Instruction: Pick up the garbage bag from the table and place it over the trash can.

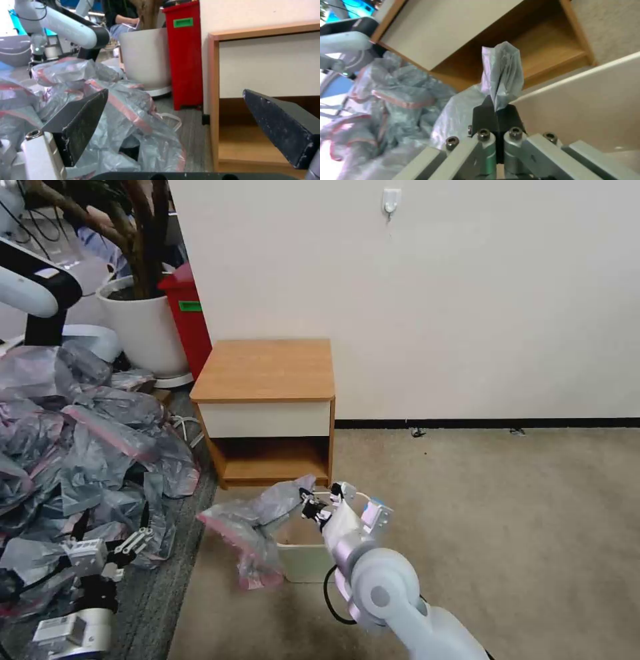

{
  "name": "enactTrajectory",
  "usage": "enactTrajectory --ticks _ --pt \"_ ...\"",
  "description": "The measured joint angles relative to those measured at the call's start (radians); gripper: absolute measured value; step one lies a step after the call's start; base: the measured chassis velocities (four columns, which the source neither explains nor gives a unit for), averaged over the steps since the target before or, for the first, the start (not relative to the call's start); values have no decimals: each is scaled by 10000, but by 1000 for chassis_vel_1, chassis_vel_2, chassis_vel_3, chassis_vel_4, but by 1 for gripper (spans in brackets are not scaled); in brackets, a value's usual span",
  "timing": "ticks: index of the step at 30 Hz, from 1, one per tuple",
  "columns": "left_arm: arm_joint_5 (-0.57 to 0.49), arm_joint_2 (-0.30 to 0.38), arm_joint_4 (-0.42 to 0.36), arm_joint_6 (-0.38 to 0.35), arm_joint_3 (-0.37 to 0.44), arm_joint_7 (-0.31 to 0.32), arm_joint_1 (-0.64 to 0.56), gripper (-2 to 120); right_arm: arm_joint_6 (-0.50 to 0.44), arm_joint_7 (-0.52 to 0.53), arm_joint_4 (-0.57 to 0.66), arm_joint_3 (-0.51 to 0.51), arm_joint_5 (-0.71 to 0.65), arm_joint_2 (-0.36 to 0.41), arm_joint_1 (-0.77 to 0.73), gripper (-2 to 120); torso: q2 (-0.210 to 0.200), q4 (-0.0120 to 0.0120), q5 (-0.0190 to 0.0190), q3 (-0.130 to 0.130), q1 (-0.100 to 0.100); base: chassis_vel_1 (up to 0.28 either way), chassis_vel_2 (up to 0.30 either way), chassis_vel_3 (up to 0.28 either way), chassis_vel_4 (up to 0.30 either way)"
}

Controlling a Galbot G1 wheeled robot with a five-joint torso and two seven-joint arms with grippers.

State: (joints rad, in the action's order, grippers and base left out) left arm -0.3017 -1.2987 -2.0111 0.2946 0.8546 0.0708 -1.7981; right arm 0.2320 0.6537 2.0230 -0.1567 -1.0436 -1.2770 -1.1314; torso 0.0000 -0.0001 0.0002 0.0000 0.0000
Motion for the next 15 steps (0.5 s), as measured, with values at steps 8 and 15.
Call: enactTrajectory --ticks 8,15 --pt "-7 20 -18 -19 -82 6 52 100 49 9 -280 -188 1514 105 -300 0 0 0 -2 0 0 0 0 0 0" --pt "-26 66 -39 -21 -64 11 34 100 72 25 -494 -296 2112 94 -377 0 0 1 -2 0 0 0 0 0 0"
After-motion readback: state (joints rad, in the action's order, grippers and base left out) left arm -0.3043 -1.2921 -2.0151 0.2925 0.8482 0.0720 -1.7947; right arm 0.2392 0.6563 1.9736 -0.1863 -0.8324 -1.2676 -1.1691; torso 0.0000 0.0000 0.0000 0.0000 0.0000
